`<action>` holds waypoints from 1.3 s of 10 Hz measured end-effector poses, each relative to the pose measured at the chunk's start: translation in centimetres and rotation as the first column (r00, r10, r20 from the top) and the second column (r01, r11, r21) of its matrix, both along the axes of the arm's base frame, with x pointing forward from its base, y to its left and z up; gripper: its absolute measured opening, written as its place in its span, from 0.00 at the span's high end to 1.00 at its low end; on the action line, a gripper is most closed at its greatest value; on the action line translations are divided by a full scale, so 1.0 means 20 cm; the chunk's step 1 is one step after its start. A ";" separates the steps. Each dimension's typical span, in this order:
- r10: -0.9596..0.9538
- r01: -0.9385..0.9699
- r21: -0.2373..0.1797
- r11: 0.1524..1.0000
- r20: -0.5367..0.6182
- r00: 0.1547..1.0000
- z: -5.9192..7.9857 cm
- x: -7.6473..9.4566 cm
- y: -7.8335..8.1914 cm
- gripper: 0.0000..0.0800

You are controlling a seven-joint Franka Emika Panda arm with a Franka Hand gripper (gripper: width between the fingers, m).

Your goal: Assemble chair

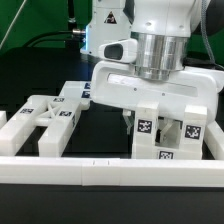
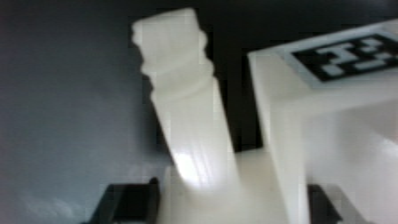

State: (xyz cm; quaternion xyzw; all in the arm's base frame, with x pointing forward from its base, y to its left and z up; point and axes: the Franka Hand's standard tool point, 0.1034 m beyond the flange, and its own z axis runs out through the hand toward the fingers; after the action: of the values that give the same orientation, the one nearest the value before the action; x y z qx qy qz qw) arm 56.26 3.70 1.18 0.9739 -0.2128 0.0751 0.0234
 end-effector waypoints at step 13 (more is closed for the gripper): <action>0.135 -0.132 0.033 0.991 -0.125 0.983 0.25 0.09 -0.12 1.00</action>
Offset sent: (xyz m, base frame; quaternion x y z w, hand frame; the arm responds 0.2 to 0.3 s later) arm 0.0091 -0.0125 0.0433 0.0016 -0.0398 -0.0245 0.9989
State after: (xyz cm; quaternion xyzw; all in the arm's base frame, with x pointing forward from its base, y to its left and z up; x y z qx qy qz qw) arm 58.03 1.40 6.23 0.9890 -0.1462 0.0117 0.0196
